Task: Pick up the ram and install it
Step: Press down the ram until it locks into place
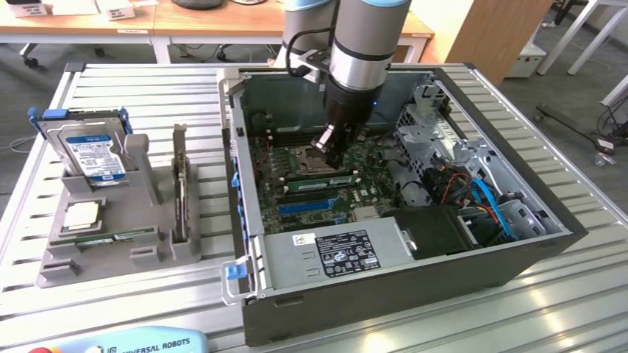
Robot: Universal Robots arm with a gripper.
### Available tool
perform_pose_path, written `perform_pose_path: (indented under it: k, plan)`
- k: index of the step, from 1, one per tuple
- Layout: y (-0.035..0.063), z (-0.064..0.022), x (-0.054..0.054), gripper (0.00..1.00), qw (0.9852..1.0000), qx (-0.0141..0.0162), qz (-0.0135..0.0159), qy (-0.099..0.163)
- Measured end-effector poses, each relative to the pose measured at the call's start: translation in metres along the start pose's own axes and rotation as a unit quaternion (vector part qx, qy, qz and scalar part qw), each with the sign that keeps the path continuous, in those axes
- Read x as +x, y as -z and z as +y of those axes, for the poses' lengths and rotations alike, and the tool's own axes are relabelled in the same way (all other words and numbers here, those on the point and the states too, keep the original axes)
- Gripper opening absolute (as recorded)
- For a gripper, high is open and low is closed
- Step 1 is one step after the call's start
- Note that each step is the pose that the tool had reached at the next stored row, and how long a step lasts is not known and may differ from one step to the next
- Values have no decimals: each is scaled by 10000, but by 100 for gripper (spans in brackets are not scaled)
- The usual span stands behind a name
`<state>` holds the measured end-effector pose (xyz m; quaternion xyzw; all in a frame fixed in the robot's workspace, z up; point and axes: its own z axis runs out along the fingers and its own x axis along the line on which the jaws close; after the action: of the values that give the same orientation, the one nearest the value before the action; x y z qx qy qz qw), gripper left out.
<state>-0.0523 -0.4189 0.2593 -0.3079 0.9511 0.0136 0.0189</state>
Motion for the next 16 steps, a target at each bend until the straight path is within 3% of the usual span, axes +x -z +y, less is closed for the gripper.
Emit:
perform_pose_path:
  k: [9, 16]
  plan:
    - [-11, 5, 7, 10, 9982, 26, -9, -596]
    - [-22, 7, 10, 10, 9940, 48, -17, -1096]
